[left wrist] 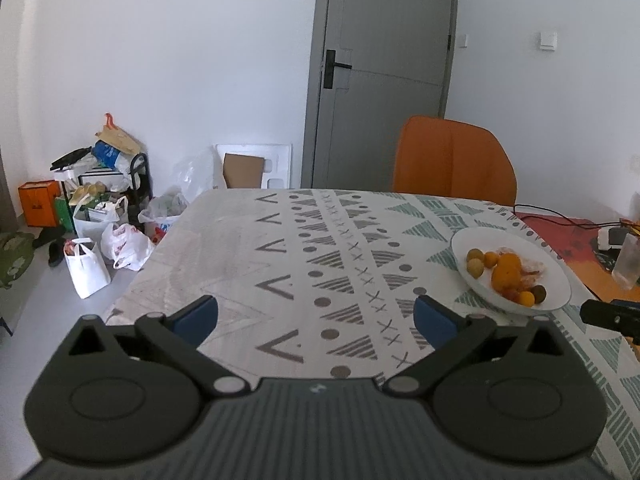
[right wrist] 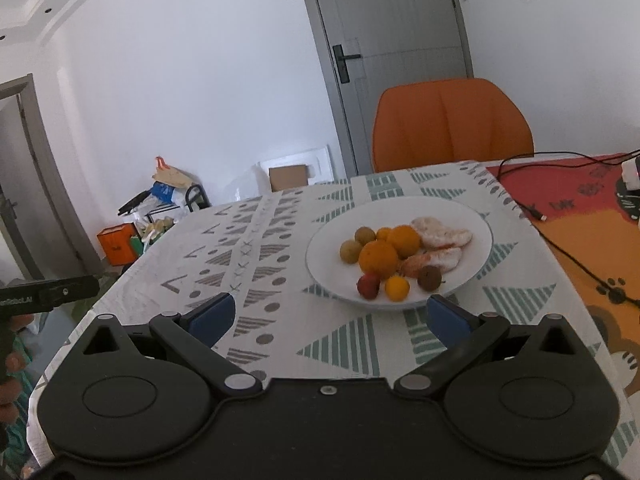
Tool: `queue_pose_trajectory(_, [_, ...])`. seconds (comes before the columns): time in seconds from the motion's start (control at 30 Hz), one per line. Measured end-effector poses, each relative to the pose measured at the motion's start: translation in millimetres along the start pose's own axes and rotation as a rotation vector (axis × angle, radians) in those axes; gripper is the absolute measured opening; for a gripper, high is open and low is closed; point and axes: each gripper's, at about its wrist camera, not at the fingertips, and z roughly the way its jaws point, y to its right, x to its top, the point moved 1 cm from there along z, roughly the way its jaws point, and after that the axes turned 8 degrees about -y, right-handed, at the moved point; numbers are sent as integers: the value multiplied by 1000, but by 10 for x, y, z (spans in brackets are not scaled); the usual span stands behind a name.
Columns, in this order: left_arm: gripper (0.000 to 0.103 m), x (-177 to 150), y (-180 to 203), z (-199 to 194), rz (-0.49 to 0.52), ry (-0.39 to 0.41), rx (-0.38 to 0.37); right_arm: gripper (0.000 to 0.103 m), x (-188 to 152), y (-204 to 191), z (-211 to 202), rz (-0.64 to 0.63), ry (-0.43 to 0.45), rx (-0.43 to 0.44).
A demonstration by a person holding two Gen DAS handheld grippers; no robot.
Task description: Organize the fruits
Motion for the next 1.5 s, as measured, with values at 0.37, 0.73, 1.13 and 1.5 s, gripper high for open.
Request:
queue_pose_trajectory(0.37, [103,-114,-62,-44,-17,-17,21,103,-41,-66,-24,-44,-24,42])
queue_pose_trajectory(0.73, [103,-126,-53,-55,-13,-13,17,103,-43,-108,32,-65,-28,37])
queue_pose_trajectory(1.13, [103,-133,-82,-58,-24,-17,24,103,-33,-131,45,-71,-26,30])
queue_pose_trajectory(1.5, [103,-125,-106,-56,-29,-15,27,103,-32,-154,53,-81,-26,34])
